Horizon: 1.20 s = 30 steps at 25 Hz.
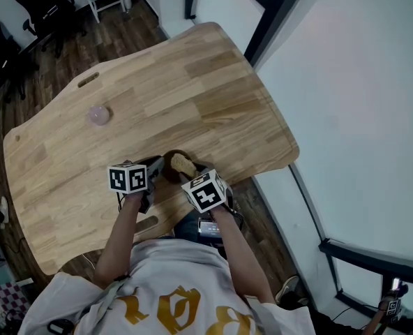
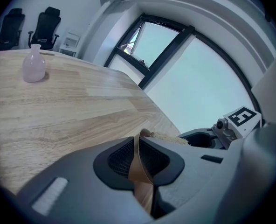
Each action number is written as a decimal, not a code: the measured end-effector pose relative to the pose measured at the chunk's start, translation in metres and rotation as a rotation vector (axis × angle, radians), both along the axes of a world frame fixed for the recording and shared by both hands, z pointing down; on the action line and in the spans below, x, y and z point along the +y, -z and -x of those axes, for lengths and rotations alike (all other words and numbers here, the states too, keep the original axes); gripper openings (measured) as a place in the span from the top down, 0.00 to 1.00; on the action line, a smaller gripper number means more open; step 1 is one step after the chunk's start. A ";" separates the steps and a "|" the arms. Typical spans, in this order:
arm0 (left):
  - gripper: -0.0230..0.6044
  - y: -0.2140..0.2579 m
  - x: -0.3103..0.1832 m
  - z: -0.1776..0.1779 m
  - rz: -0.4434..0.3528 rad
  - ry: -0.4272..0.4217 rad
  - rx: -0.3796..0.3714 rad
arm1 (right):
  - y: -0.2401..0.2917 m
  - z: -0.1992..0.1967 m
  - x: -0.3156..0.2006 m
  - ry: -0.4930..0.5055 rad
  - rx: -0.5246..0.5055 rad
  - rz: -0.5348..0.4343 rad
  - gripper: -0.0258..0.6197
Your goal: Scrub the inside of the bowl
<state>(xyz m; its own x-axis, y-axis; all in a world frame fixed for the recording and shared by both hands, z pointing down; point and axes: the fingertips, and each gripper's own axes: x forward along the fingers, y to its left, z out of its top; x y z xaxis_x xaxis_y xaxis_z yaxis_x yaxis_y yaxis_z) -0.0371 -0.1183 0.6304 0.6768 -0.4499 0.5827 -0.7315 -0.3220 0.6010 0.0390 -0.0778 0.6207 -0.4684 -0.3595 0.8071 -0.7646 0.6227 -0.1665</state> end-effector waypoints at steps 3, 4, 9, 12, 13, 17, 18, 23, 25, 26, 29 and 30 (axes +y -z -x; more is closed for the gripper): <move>0.91 -0.007 -0.004 0.004 0.005 0.021 -0.018 | -0.001 -0.003 -0.003 -0.018 -0.027 -0.011 0.68; 0.92 -0.009 -0.004 0.005 0.005 0.023 -0.023 | -0.001 -0.004 -0.004 -0.023 -0.031 -0.018 0.68; 0.92 -0.013 -0.007 0.004 -0.014 0.027 -0.005 | 0.014 -0.008 -0.008 -0.066 -0.083 -0.052 0.68; 0.92 -0.012 -0.008 0.002 -0.032 0.027 0.007 | 0.016 -0.011 -0.010 -0.097 -0.110 -0.067 0.68; 0.92 -0.011 -0.009 0.002 -0.033 0.025 0.016 | 0.017 -0.012 -0.010 -0.105 -0.120 -0.067 0.68; 0.91 -0.011 -0.008 0.005 -0.052 0.041 0.000 | 0.016 -0.014 -0.011 -0.152 -0.155 -0.064 0.68; 0.91 -0.010 -0.009 0.008 -0.065 0.051 -0.016 | 0.018 -0.015 -0.011 -0.165 -0.162 -0.067 0.68; 0.89 0.007 -0.014 0.026 -0.186 0.112 -0.097 | 0.028 -0.021 -0.013 -0.224 -0.200 -0.095 0.68; 0.89 0.024 -0.017 0.031 -0.265 0.129 -0.123 | 0.036 -0.025 -0.013 -0.240 -0.201 -0.130 0.68; 0.89 0.034 -0.018 0.032 -0.302 0.130 -0.125 | 0.042 -0.026 -0.014 -0.246 -0.200 -0.155 0.68; 0.89 0.064 -0.014 0.028 -0.407 0.109 -0.111 | 0.061 -0.028 -0.015 -0.267 -0.199 -0.239 0.68; 0.89 0.074 -0.010 0.027 -0.444 0.101 -0.108 | 0.067 -0.029 -0.014 -0.275 -0.197 -0.265 0.68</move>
